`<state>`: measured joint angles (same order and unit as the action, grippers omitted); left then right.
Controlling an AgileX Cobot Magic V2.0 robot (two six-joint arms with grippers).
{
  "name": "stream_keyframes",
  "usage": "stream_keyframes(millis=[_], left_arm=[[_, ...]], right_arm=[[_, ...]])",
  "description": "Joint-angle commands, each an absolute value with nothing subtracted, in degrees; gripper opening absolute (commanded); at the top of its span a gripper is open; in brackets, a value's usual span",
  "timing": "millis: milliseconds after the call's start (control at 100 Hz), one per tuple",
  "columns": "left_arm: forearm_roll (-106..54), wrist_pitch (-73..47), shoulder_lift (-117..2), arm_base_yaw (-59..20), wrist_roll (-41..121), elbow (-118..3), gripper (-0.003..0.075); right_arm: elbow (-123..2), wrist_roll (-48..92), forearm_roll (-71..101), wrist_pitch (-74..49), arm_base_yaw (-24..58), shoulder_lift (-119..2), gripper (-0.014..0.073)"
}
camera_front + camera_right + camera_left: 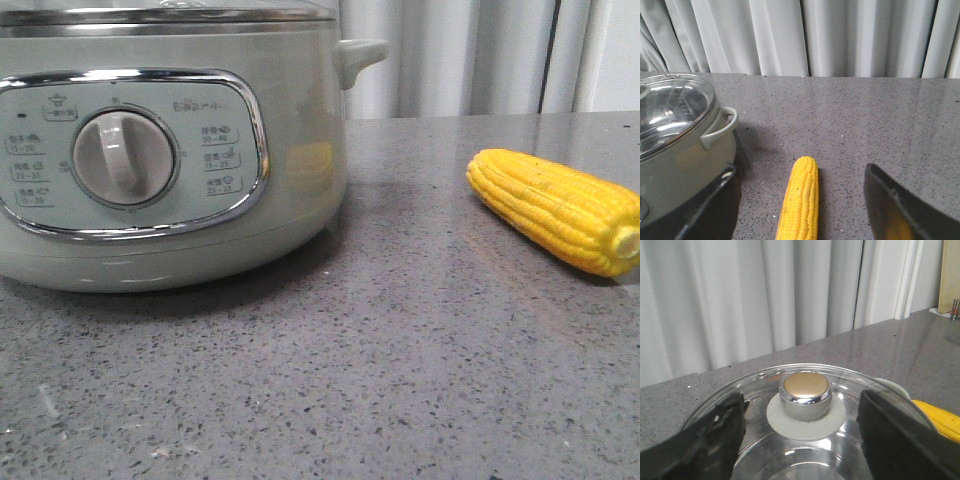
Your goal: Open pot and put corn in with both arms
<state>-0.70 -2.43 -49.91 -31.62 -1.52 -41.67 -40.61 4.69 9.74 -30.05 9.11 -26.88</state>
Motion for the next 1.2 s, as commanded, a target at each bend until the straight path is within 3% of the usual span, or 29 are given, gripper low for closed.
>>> stream_keyframes(millis=[0, 290, 1070, 1190], left_arm=[[-0.75, 4.08, -52.73, -32.16, -1.39, -44.23, 0.0422], [0.34, 8.27, -59.58, -32.16, -1.39, -46.17, 0.0545], [0.00, 13.71, -71.72, -32.95, -1.39, -49.19, 0.0545], [0.00, 13.71, -72.17, -32.95, -1.39, -49.19, 0.0489]], right_arm=[[-42.72, 5.09, 9.29, -26.38, 8.78, -27.98, 0.0458], [-42.72, 5.09, 9.29, -28.18, 8.78, -28.09, 0.0458], [-42.72, 5.09, 9.29, -27.66, 8.78, -31.21, 0.0458], [-42.72, 5.09, 9.29, -27.66, 8.78, -31.21, 0.0458]])
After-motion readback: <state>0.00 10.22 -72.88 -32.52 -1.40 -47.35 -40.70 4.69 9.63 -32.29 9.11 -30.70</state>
